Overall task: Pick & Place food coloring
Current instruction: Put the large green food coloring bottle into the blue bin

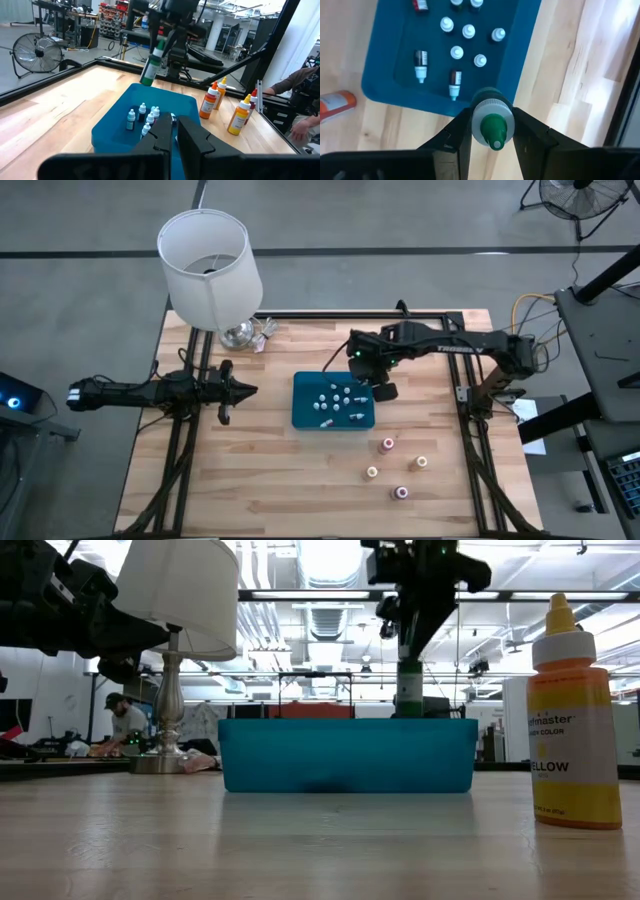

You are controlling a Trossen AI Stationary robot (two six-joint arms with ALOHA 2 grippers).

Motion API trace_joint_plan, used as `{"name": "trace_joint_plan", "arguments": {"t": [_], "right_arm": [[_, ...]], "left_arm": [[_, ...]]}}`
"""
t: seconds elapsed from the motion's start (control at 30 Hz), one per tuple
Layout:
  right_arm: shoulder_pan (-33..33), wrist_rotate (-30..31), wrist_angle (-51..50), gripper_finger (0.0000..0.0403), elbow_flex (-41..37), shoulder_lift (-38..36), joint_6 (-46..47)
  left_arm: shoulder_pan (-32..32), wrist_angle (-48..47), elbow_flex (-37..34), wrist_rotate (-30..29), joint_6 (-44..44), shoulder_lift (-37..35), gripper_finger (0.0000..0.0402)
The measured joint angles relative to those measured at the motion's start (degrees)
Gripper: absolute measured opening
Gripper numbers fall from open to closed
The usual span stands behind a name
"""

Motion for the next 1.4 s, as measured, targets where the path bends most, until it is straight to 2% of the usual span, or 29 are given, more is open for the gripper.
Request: {"name": "trace_joint_plan", "arguments": {"t": [0.77, 1.4], "right_arm": [[-2.4, -1.7, 15.7, 0.0105, -15.3, 0.0, -2.8], [-4.3, -3.7, 19.5, 0.0105, -19.2, -0.1, -3.4]], "left_arm": [[0.0, 0.0, 0.0, 0.0, 0.0, 0.0, 0.0002], [0.0, 0.0, 0.0, 0.0, 0.0, 0.0, 0.0002]]}}
